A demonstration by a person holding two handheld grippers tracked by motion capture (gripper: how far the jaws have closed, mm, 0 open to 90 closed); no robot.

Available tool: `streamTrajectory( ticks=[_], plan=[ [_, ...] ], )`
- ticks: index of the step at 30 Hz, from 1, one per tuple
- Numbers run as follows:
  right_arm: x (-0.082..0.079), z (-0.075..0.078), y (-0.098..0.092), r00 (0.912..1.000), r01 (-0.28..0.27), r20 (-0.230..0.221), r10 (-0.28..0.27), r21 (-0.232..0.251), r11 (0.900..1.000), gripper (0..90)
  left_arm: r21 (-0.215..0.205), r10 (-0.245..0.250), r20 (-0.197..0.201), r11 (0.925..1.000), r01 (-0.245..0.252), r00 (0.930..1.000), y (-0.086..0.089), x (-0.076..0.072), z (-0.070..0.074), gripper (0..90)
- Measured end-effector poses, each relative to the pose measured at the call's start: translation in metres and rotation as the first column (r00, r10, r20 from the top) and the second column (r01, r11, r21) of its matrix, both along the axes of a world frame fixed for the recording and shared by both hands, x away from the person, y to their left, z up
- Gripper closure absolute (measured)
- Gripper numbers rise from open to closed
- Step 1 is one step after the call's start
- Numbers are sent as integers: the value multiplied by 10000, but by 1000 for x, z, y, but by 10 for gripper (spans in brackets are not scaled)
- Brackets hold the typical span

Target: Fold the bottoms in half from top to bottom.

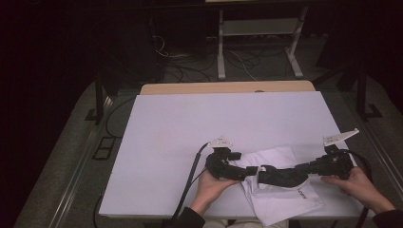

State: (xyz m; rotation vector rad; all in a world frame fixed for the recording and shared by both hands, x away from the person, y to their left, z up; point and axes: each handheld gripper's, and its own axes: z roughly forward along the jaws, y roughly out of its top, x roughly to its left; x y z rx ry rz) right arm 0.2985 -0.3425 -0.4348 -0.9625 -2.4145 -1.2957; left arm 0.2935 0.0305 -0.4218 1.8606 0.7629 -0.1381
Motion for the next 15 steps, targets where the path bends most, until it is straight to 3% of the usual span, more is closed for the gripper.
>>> streamTrajectory(
  ticks=[15],
  plan=[
    [-23, -8, -5, 9969, -784, -29, 784, -86, 9969, 806, -5, 899, 105, 9959, -899, 9959, 17, 19, -1, 122]
  ],
)
